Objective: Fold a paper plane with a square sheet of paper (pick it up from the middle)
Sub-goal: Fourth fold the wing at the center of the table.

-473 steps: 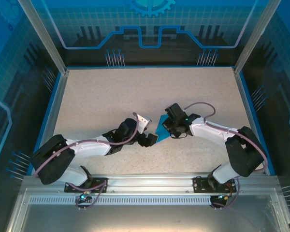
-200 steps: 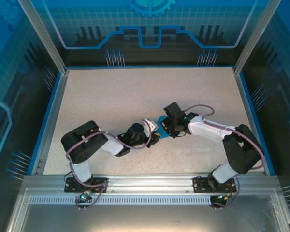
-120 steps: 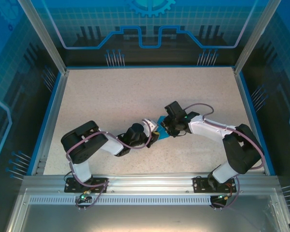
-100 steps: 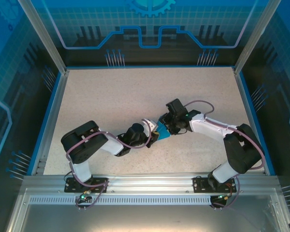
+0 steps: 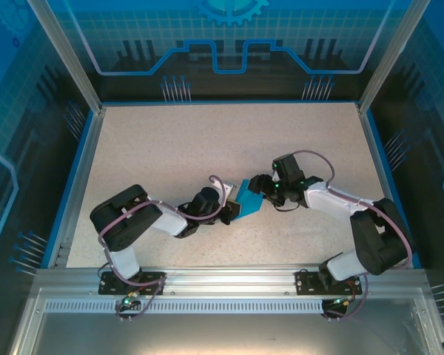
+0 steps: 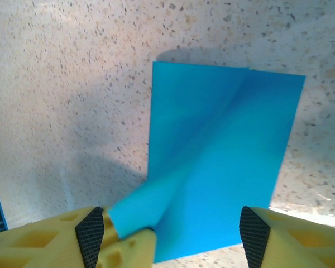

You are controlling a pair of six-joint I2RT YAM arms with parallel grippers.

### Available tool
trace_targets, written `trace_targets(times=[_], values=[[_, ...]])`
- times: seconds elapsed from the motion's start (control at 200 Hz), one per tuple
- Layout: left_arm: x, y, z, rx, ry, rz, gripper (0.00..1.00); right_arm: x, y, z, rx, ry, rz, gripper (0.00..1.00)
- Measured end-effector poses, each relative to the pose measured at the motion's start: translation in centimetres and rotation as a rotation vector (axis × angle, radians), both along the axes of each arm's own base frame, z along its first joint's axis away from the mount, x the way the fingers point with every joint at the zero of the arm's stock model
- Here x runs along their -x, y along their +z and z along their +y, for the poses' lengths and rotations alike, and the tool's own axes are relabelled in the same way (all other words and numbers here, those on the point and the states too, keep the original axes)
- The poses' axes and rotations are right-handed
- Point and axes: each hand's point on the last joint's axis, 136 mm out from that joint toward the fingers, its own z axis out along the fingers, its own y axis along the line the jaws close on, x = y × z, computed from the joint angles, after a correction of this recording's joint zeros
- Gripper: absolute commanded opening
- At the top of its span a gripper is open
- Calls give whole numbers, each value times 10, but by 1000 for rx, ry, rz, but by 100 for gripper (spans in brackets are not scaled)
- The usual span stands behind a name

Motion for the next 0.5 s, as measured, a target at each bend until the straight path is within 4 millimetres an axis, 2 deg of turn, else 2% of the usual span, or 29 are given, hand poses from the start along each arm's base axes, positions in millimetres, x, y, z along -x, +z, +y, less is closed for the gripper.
trace_targets(times=[0.13, 0.32, 0.5], values=[[0, 1, 1, 61, 43, 83, 16, 7, 0, 1, -6, 67, -41, 66], [0, 2, 1, 128, 99, 175, 15, 6, 3, 7, -23, 127, -86, 60], [-3, 2, 4, 164, 144, 226, 15, 6, -9, 12, -19, 160, -55, 59]])
